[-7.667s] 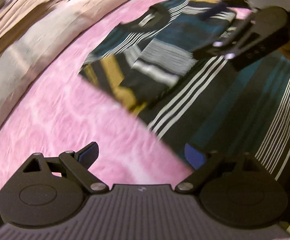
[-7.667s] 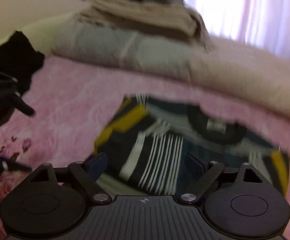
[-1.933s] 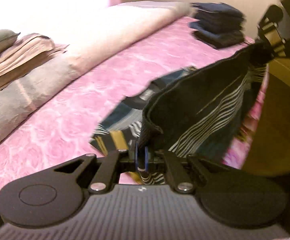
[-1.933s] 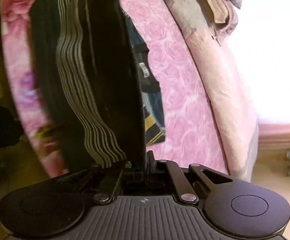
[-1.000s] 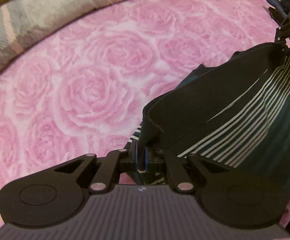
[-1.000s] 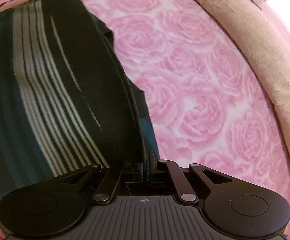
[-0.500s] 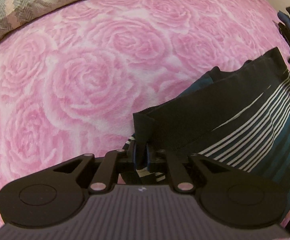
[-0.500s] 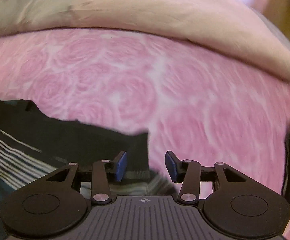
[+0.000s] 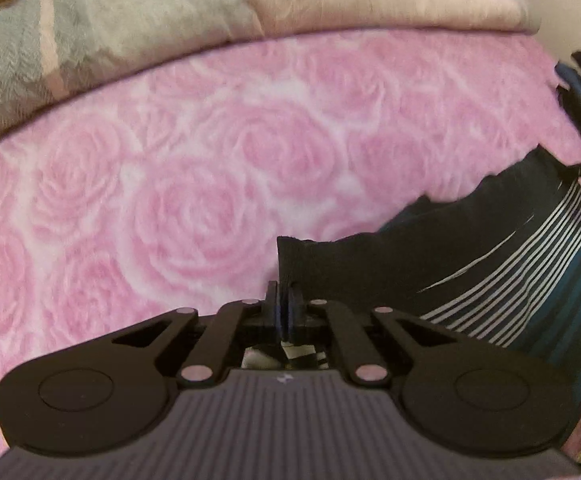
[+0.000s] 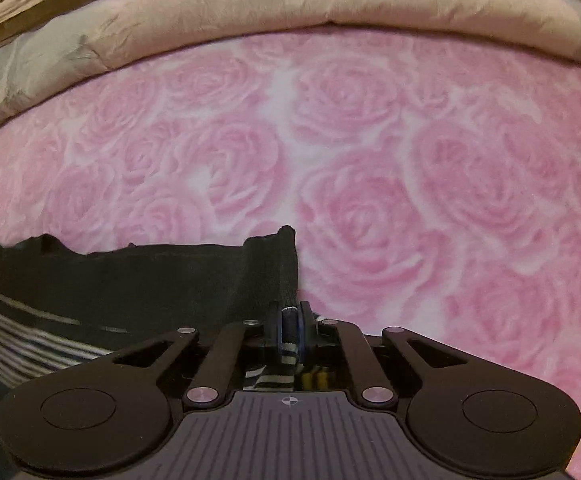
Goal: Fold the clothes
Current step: 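Lift the folded sweater off the bedspread with both grippers, then lower the folded sweater flat onto the bedspread and open both grippers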
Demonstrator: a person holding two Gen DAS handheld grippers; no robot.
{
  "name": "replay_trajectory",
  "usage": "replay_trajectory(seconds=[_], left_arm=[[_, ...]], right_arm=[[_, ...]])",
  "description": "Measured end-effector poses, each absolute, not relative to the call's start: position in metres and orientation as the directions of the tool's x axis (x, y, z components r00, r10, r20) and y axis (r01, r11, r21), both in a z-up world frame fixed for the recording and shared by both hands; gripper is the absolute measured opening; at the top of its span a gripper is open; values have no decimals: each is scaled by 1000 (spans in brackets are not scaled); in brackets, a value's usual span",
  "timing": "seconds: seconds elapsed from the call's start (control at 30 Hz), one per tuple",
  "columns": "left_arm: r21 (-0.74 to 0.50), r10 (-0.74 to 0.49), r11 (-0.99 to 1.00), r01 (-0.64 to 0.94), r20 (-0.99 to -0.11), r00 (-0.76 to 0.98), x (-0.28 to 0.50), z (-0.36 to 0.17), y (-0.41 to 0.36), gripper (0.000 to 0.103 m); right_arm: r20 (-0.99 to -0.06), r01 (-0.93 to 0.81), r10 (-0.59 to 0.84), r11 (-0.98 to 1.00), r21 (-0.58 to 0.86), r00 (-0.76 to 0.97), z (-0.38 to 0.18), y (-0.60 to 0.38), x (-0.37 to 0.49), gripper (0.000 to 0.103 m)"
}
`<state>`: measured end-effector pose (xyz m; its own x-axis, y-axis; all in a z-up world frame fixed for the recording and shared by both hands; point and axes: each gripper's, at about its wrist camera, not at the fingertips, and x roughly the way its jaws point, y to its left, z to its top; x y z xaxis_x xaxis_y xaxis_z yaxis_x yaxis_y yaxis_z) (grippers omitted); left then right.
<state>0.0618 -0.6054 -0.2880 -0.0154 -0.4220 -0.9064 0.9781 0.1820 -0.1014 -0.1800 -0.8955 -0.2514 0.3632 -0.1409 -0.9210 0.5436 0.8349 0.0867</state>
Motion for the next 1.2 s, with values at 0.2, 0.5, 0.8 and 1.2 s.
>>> replay_trajectory(seconds=[0.2, 0.5, 0.8, 1.2], left_arm=[[-66, -319, 246, 967, -948, 16, 59, -321, -615, 8], [-49, -319, 212, 976, -947, 22, 33, -280, -565, 13], [-32, -268, -86, 996, -962, -54, -65, -272, -505, 12], [115, -266, -101, 988, -960, 84, -80, -263, -445, 14]], right_arm=[[-922, 604, -143, 789, 113, 360, -270, -902, -195, 15], [-883, 629, -143, 752, 197, 448, -215, -862, -267, 64], [-876, 464, 128, 807, 364, 465, -235, -751, -293, 64], [-963, 546, -22, 827, 134, 270, -240, -755, -326, 38]])
